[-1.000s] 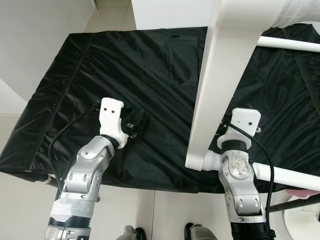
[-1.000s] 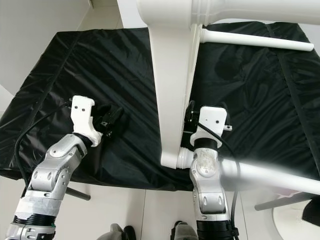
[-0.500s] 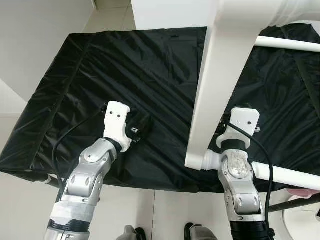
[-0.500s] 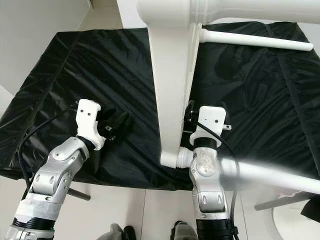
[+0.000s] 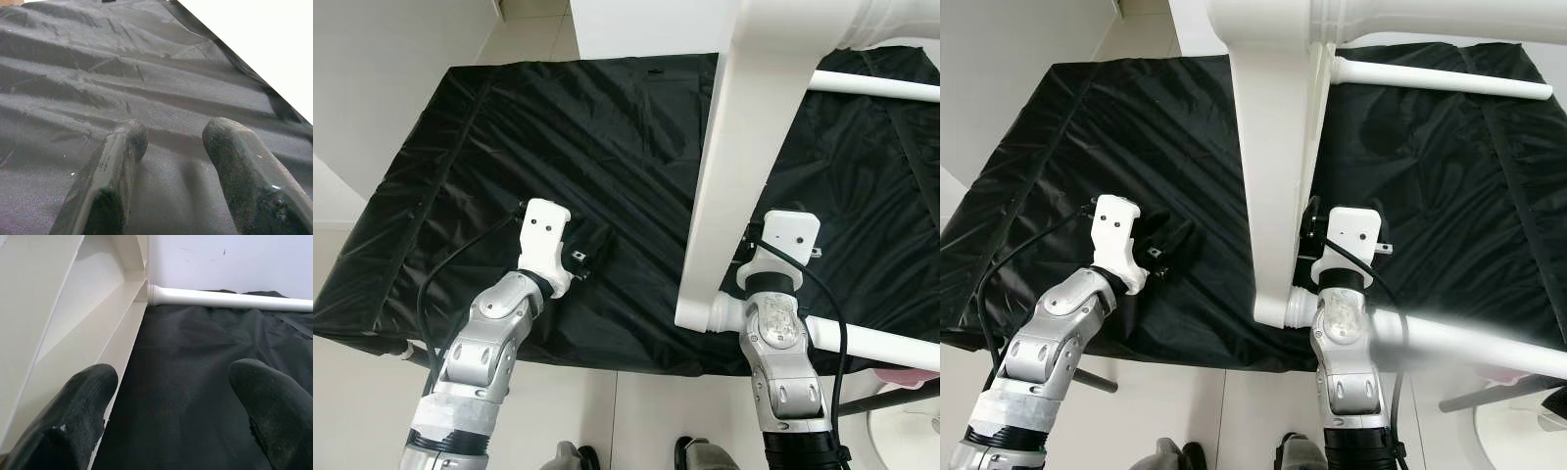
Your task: Building children table
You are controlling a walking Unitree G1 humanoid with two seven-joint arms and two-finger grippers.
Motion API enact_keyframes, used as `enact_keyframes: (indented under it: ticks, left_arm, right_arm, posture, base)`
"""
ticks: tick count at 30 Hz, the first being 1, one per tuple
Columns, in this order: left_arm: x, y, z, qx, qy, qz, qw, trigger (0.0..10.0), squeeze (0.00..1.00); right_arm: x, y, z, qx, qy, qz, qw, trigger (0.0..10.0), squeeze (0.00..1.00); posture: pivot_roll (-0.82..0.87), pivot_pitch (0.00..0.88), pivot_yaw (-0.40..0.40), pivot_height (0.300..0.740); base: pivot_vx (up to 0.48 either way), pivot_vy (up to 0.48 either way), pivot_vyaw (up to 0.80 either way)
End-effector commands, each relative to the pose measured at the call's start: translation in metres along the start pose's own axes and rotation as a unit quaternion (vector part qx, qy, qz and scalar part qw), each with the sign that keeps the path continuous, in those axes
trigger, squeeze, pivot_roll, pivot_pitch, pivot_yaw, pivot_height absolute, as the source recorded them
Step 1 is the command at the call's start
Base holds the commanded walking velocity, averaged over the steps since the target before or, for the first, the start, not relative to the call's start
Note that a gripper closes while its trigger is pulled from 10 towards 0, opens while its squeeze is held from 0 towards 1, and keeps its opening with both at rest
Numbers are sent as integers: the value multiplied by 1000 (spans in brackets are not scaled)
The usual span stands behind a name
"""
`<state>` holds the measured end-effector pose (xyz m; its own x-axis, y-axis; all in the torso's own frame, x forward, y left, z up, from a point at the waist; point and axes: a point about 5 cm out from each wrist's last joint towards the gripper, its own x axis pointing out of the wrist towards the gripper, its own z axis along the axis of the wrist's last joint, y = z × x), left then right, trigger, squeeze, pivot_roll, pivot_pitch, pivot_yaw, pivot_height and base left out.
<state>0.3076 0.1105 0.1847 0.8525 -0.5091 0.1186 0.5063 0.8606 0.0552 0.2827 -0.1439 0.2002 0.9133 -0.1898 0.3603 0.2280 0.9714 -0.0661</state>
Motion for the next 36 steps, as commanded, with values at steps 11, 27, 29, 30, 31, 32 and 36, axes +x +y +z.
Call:
enact_keyframes:
  ticks: [11,27,29,30,31,32,36]
  left_arm:
    - [1,6,3,23,2,-26,999,10000,0]
    - [-1,6,4,25,2,-23,999,10000,0]
    - [-1,6,4,25,2,-21,999,10000,0]
    - [-1,6,4,25,1,-20,999,10000,0]
    - [-1,6,4,25,1,-20,999,10000,0]
    - [-1,6,4,25,1,-20,999,10000,0]
    - [-3,6,4,24,1,-19,1000,10000,0]
  right_arm:
    - [2,17,2,14,-5,11,1000,10000,0]
    - [2,22,2,19,-8,22,1000,10000,0]
    - [2,22,2,19,-8,23,1000,10000,0]
    - [2,22,2,20,-8,24,999,10000,0]
    - [2,22,2,19,-8,25,999,10000,0]
    - [2,22,2,19,-8,25,999,10000,0]
    - [1,23,2,18,-9,27,999,10000,0]
  posture:
    - [-124,182,172,740]
    - [-110,189,158,740]
    - [-110,189,158,740]
    - [-110,189,158,740]
    - [-109,189,154,740]
    - [-109,189,154,740]
    - [-107,188,156,740]
  base:
    - [0,0,0]
    - [0,0,0]
    - [0,0,0]
    - [0,0,0]
    - [0,0,0]
    - [0,0,0]
    - [0,0,0]
